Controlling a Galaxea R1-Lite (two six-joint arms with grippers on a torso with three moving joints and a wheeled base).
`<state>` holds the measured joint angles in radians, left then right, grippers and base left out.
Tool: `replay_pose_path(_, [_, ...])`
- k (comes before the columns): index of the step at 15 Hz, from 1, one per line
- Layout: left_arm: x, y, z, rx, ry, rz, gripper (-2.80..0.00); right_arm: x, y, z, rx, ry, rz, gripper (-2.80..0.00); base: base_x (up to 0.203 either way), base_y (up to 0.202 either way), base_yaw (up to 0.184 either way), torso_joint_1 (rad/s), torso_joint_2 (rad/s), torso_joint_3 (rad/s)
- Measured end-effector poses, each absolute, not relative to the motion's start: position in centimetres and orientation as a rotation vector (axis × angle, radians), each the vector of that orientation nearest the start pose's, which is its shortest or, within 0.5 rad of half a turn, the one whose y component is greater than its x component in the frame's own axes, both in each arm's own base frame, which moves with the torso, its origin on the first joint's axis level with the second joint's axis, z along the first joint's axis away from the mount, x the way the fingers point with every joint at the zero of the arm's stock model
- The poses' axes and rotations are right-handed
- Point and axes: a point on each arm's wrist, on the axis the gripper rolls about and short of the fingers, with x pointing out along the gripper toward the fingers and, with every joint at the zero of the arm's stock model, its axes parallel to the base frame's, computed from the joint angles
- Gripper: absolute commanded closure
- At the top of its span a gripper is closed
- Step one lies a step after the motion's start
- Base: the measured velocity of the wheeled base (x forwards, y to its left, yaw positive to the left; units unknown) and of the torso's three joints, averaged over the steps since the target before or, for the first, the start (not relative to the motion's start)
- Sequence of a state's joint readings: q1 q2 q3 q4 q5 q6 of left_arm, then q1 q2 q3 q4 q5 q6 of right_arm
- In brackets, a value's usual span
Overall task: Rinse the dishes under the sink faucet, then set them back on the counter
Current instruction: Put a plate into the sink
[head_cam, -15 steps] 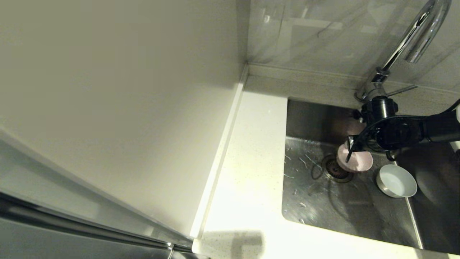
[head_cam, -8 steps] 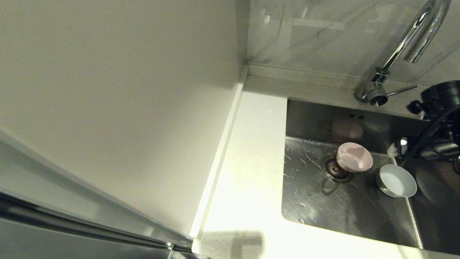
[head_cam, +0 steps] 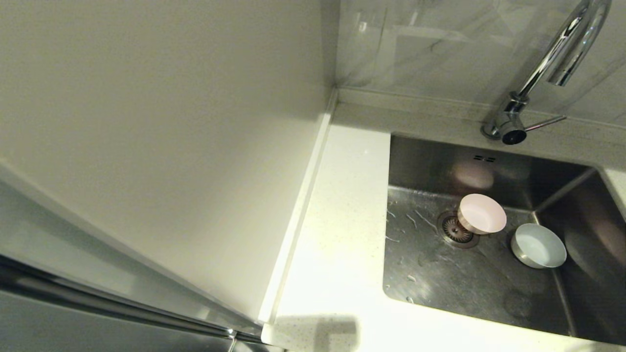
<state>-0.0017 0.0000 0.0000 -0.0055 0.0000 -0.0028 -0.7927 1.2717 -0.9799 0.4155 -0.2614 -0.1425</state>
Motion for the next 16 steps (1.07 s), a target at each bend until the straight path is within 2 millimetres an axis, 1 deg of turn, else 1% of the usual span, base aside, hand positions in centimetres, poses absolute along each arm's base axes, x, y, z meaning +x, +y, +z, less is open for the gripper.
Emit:
replay_pose_path(1, [-2.3, 0.0, 7.6, -0.003, -0.006, -0.002, 0.00, 11.9, -13.5, 23.3, 0.095, 0.823, -0.951, -2.80, 0.000, 0.000, 0.000, 0.000, 0.00, 0.000])
replay_pose_path(3, [-2.3, 0.0, 7.6, -0.002, -0.006, -0.002, 0.00, 11.8, -14.1, 21.6, 0.167, 0.871, -0.889, -2.80, 0.000, 0.000, 0.000, 0.000, 0.00, 0.000])
replay_pose_path(5, [-2.3, 0.0, 7.6, -0.003, -0.006, -0.002, 0.00, 11.9, -14.2, 20.4, 0.223, 0.893, -0.816, -2.80, 0.000, 0.000, 0.000, 0.000, 0.00, 0.000])
replay_pose_path(13, [-2.3, 0.0, 7.6, -0.003, -0.006, -0.002, 0.00, 11.6, -13.8, 17.4, 0.307, 0.991, -0.731, -2.80, 0.000, 0.000, 0.000, 0.000, 0.00, 0.000])
replay_pose_path(16, [-2.3, 0.0, 7.6, -0.002, -0.006, -0.002, 0.00, 11.7, -13.7, 16.8, 0.330, 1.004, -0.679, -2.80, 0.000, 0.000, 0.000, 0.000, 0.00, 0.000])
